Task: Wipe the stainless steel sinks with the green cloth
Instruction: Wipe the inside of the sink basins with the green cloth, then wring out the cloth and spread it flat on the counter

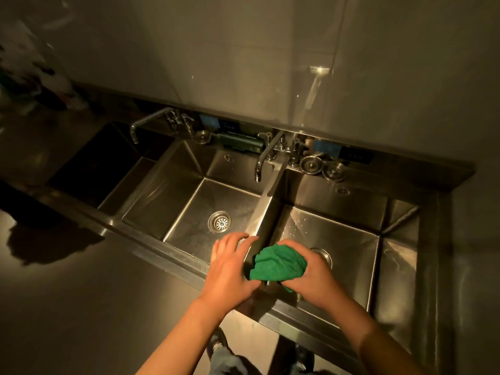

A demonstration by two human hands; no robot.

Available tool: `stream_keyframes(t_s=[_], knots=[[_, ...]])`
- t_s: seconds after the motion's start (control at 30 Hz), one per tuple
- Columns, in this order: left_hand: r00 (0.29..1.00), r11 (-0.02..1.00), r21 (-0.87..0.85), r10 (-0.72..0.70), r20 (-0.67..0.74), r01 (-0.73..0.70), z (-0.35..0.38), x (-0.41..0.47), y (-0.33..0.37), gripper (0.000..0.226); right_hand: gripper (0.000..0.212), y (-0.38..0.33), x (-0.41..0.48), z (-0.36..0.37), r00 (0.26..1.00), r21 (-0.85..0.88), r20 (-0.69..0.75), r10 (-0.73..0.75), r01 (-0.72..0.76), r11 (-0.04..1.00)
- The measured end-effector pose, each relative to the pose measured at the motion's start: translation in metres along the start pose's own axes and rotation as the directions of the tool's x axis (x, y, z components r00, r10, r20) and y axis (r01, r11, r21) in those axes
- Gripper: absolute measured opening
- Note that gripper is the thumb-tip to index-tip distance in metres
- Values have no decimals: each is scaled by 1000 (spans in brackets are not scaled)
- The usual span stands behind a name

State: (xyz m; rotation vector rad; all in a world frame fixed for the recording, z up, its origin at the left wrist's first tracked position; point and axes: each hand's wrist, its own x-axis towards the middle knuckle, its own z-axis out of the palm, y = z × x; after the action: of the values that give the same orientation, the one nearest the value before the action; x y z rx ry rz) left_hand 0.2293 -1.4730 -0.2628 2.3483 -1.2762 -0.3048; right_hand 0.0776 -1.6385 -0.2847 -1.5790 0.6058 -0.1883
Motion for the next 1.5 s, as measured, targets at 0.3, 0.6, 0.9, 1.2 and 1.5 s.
stream_keyframes(t_s=[0.3, 0.6, 0.9, 1.2, 1.5], knots=[[988, 991, -1, -136, -72, 136, -49, -28, -80, 62, 71, -34, 27, 50, 995, -134, -98, -15, 2, 991], [958, 984, 32, -164, -235, 177, -166, -50, -207, 56, 49, -102, 76, 160, 991, -190, -94, -91, 72, 979], [908, 956, 18, -272, -319, 293, -266, -98, -317, 52, 78, -172, 127, 284, 951, -425, -59, -304, 252, 869], [825, 932, -3, -322, -463, 362, -341, -149, -381, 52, 74, -244, 156, 399, 885, -610, 100, -454, 415, 675], [738, 870, 2, -416, -532, 493, -377, -169, -430, 52, 81, -272, 207, 474, 828, -741, 277, -488, 507, 441]])
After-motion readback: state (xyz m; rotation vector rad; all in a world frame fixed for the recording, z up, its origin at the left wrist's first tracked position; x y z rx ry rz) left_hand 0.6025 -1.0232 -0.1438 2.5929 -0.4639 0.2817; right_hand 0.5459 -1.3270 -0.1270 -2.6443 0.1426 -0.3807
